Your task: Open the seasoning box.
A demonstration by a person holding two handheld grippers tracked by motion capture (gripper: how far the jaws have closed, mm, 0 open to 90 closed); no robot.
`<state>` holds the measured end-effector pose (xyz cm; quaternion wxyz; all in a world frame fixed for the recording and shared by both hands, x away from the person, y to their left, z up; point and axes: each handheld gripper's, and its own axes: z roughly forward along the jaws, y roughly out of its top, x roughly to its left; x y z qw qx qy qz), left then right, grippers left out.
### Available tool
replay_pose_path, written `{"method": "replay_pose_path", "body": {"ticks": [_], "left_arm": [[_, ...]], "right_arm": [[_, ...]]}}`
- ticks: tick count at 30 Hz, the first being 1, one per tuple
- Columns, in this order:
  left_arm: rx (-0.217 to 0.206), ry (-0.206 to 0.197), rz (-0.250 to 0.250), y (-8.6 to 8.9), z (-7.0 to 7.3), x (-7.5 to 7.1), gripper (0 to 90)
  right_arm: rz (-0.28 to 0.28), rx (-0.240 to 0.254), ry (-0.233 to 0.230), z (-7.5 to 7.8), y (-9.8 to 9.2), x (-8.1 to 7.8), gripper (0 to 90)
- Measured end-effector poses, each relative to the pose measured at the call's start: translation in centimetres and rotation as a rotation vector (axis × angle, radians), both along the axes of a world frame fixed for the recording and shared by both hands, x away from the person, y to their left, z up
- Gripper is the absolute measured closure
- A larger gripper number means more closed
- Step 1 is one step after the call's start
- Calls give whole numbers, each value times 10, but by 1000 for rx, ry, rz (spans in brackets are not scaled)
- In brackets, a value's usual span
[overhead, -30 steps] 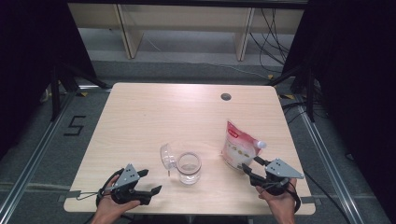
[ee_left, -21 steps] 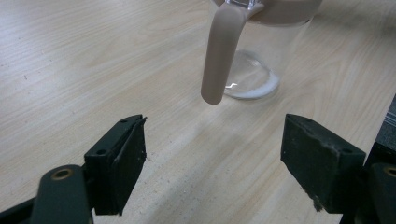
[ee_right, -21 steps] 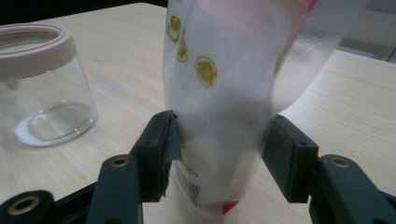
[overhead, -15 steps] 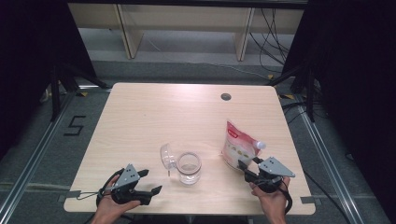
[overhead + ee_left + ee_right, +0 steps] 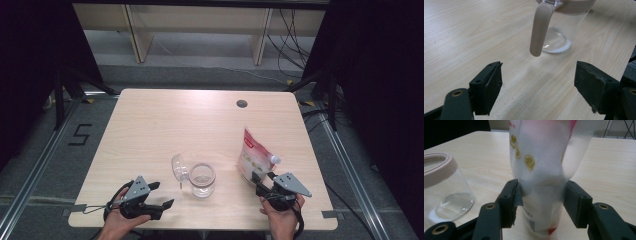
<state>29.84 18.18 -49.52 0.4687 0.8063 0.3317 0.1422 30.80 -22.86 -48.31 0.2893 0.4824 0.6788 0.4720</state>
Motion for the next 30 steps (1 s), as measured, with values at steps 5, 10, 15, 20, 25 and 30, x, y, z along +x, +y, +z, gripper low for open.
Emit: {"method": "replay_pose_path", "body": {"ticks": [5,10,15,20,25,30], "left_arm": [[-1,-5,-10,1,0,1,222],[-19,-2,-5,-1,-1,0,222],[6,-17,-20,0,1,1,223],[-12,-5,-13,-1,1,0,224],[-24,9,-3,-2,1,-1,225],[1,-12,-19,0,3,0,227]], "right_arm": [[-7,21,9,-1,0,-4,510],[-29,41,-2,-3,2,-7,517],[-17,75,4,-3,7,-15,517],[8,42,4,-3,10,-20,518],[8,80,26,-3,11,-23,543],[25,89,26,-5,11,-24,584]]}}
